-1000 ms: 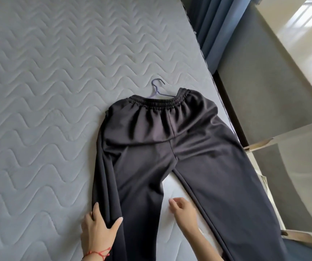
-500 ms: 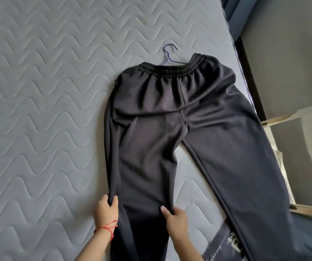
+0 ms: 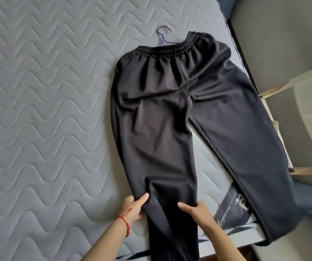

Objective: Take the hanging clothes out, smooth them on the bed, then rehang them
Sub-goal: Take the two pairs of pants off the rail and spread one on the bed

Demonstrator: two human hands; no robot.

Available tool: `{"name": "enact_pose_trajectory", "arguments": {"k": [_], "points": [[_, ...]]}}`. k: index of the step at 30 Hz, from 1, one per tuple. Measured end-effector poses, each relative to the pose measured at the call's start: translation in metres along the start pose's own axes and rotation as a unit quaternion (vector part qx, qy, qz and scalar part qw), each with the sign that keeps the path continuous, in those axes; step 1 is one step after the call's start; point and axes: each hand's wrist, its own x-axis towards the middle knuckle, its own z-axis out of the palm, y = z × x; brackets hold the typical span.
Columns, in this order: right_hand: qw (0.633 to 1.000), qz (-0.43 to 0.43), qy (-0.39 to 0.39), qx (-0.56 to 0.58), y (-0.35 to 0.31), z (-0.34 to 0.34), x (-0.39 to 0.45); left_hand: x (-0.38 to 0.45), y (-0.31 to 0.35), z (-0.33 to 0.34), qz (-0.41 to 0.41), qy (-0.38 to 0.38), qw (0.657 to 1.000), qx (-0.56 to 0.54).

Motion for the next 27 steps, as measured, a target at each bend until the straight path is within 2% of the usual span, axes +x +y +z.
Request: {"name": "enact_pose_trajectory", "arguments": {"k": [2,5,7,9,11,13,15,17,18,20,22,24,27], "points": [[0.999,-0.003,-0.026,-0.033,0.012,0.003,-0.01,-0.006,-0.01,-0.001,0.008,0.005,1.0,-0.007],[0.997,-0.036,0.004,-0.066,0.02,-0.007,-0.025,-0.008,-0.015,-0.013,0.025,0.036,0.997,-0.067],[0.997,-0.065,0.03,-0.037,0.023,-0.019,-0.032,-0.01,-0.016,-0.021,0.038,0.031,0.991,-0.128],[0.996,-0.076,0.041,0.007,0.026,-0.027,-0.039,-0.011,-0.02,-0.024,0.041,0.039,0.988,-0.142],[0.996,-0.037,0.017,0.075,0.033,-0.029,-0.044,-0.015,-0.025,-0.021,0.031,0.027,0.993,-0.113],[0.993,0.013,-0.033,0.109,0.048,-0.03,-0.047,-0.02,-0.035,-0.015,0.005,-0.018,0.998,-0.066],[0.996,0.022,-0.067,0.056,0.066,-0.029,-0.052,-0.028,-0.049,-0.006,-0.016,-0.059,0.998,0.003],[0.998,-0.003,-0.065,0.006,0.083,-0.03,-0.055,-0.039,-0.064,0.006,-0.018,-0.073,0.993,0.096],[0.998,-0.02,-0.056,-0.032,0.089,-0.03,-0.057,-0.043,-0.072,0.011,-0.009,-0.055,0.991,0.12],[0.996,-0.041,-0.026,-0.077,0.097,-0.029,-0.059,-0.046,-0.085,0.015,0.018,-0.006,0.995,0.097],[0.996,-0.059,0.008,-0.07,0.098,-0.03,-0.065,-0.04,-0.096,0.01,0.053,0.059,0.995,0.064],[0.995,-0.082,0.019,-0.046,0.094,-0.034,-0.072,-0.031,-0.109,0.001,0.078,0.111,0.986,0.092],[0.992,-0.111,0.041,-0.048,0.09,-0.043,-0.077,-0.01,-0.131,-0.013,0.048,0.135,0.987,0.073]]}}
